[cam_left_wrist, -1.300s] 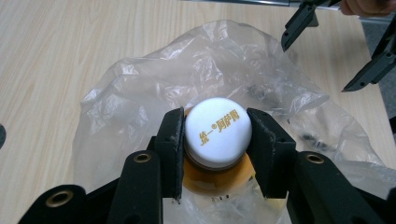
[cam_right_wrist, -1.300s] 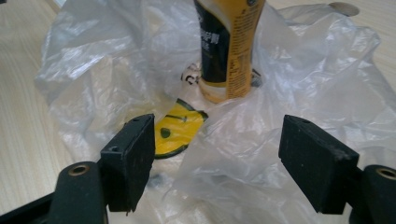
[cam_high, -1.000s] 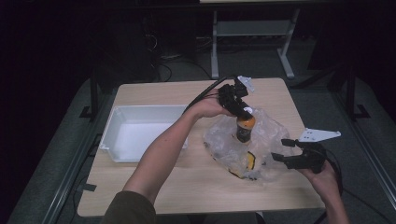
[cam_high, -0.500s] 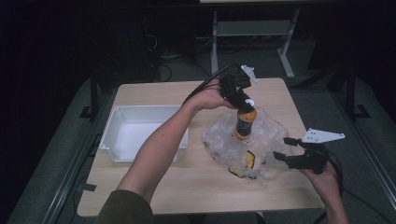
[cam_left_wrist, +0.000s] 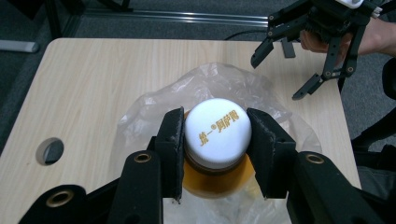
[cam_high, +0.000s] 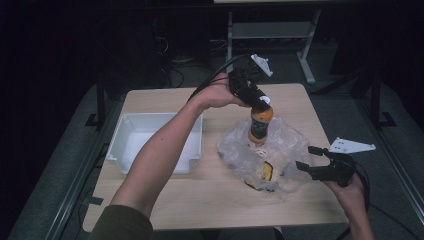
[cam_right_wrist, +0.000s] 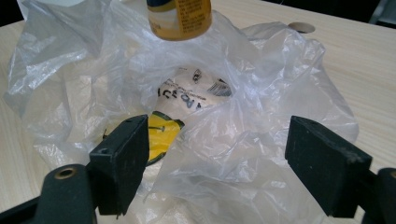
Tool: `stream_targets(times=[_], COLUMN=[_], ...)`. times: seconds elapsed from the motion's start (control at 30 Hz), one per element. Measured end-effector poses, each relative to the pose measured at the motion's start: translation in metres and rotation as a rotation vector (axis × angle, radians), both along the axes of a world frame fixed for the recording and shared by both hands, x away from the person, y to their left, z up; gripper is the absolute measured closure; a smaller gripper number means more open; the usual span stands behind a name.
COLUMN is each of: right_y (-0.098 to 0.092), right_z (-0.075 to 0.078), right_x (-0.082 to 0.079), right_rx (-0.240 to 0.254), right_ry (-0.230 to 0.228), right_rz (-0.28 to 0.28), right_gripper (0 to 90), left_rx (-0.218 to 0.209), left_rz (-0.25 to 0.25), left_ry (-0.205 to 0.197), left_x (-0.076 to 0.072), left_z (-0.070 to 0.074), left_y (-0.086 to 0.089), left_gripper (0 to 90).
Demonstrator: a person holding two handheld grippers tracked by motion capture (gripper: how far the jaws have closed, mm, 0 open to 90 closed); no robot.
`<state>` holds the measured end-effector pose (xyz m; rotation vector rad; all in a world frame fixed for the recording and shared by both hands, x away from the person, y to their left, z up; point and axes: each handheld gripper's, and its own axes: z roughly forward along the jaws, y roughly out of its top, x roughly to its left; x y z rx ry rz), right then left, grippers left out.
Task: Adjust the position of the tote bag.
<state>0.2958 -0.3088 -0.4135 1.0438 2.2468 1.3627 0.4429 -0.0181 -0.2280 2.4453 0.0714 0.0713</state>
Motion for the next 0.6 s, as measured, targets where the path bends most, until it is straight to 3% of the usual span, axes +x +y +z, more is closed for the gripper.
stream_targets(times=[0.37, 0.6], right_y=[-0.004, -0.006], right_z=[-0.003, -0.004], right_x=[-0.005, -0.006], right_rx=[0.013, 0.025], right_ry=[-0.003, -0.014], right_rz=[-0.027, -0.047], right_gripper=[20.4, 20.1], left_rx=[-0.040, -0.060], left_rz=[0.042, 0.074], left_ry=[-0.021, -0.029], left_x=[-0.007, -0.011], left_z=[0.023, 0.030], left_y=[0.031, 0.057], left_gripper=[59.3, 59.3])
